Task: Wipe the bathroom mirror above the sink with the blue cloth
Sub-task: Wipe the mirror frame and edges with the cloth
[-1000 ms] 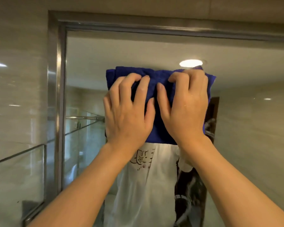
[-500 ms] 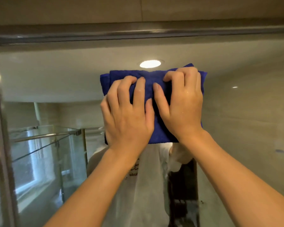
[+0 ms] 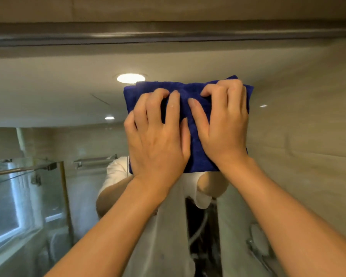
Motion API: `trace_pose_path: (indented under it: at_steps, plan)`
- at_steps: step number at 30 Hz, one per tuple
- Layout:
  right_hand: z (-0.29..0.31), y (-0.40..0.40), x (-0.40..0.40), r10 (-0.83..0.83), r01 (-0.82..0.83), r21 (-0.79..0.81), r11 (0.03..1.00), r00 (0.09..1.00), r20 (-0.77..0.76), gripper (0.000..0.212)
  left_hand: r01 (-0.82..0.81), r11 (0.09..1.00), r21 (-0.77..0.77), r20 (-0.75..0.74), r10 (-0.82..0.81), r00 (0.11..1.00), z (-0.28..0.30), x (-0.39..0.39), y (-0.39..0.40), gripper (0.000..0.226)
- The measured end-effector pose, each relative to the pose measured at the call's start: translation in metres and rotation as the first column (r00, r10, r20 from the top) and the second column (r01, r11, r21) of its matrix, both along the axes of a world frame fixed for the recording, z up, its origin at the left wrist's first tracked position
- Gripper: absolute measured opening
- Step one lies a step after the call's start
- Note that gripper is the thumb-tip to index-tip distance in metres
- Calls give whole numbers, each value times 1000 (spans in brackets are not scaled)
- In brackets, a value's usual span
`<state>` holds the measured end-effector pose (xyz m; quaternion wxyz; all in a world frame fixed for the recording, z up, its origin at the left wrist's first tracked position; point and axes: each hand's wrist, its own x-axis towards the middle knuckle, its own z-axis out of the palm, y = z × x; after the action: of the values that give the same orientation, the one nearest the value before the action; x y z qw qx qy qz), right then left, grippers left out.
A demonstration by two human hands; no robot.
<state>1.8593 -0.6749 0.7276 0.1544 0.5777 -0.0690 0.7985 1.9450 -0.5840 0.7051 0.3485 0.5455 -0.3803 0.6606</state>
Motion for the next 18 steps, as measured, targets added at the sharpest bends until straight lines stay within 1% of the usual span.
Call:
trace_pose_path:
  at_steps: [10, 18]
  plan:
    - [2, -90, -84, -45, 45, -3, 999, 999, 27, 31, 34, 999, -6, 37, -34, 999, 6, -85, -89, 40]
    - [2, -139, -130, -79, 81, -29, 996, 996, 42, 31, 51, 999, 5, 53, -51, 997, 10, -131, -135, 39]
